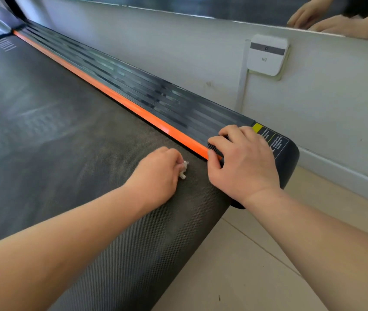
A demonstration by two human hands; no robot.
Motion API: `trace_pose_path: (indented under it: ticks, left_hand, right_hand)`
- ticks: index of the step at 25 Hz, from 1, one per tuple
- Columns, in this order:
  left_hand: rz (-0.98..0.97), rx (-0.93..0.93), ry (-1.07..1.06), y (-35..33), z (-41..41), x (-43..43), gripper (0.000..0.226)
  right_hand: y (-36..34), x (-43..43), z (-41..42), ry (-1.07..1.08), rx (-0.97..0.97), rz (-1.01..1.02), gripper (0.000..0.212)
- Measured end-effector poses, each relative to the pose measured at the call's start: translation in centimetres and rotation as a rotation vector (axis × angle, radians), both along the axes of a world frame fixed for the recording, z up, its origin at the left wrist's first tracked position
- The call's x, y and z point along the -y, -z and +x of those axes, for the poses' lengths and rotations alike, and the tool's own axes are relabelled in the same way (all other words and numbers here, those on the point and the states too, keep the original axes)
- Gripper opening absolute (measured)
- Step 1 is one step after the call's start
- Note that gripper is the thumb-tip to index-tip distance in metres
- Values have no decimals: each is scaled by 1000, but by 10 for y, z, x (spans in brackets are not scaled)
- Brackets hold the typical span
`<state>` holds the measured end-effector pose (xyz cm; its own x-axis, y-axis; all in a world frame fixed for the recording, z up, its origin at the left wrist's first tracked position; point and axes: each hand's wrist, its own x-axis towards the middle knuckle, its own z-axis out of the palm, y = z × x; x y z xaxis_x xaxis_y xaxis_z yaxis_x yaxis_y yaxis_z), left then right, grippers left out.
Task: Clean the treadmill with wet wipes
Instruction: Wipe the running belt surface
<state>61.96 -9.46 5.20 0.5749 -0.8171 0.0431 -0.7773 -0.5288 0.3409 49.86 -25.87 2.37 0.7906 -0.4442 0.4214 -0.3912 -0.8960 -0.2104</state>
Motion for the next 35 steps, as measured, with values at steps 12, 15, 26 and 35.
trace_pose_path:
  ticks: [12,15,26,35]
  left_hand:
    - [-9,3,-139,1,1,22,13]
    - [-22,-2,-143,-2,-4,25,15]
    - [-26,-51,-264,-1,-1,-4,13]
    - [8,17,-111,-4,-2,-10,15]
  right_hand:
    - [-3,3,-1,20,-9,24,33]
    - [-7,4,-1,27,-9,23,32]
    - [-10,3,1,11,-15,40,33]
    - [-24,3,-1,-40,-106,196,35]
